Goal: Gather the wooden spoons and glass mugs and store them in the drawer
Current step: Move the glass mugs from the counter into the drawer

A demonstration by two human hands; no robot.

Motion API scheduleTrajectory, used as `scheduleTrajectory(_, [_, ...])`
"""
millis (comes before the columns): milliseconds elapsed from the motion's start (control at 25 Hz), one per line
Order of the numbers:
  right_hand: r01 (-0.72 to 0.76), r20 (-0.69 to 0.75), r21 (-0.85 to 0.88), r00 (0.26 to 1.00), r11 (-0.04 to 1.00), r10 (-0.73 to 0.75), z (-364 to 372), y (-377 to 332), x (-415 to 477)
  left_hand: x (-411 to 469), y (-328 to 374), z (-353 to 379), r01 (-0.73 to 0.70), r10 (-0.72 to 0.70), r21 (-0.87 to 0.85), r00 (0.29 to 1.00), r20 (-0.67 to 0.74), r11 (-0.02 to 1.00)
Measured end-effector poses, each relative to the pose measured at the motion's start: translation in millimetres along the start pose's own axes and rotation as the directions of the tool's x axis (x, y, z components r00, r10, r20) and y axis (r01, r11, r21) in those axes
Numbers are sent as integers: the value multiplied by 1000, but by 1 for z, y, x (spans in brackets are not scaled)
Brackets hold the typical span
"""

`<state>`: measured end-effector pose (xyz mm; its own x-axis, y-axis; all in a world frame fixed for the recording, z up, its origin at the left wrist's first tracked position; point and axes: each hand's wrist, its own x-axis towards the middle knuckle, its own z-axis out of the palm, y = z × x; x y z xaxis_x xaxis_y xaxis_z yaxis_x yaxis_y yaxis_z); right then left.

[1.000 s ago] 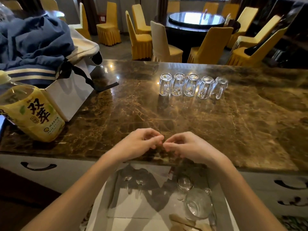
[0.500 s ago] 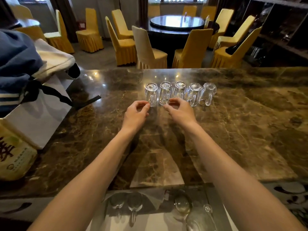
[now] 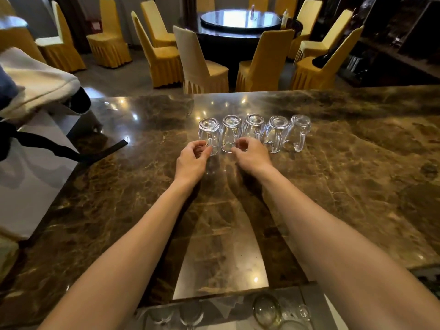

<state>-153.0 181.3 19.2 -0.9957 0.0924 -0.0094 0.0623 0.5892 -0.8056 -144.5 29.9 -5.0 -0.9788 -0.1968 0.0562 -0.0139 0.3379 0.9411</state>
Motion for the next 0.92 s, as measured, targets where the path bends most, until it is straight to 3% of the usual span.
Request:
scheduleTrajectory(640, [-6,-71,-71,997,997,1,21,3,7,8,-7,1,-108,100,87,991,89,990])
scheduleTrajectory(920, [101,-45,-81,993,992,-105,9,-6,-25,-18,2,-18,-106,100,48,988,117,993])
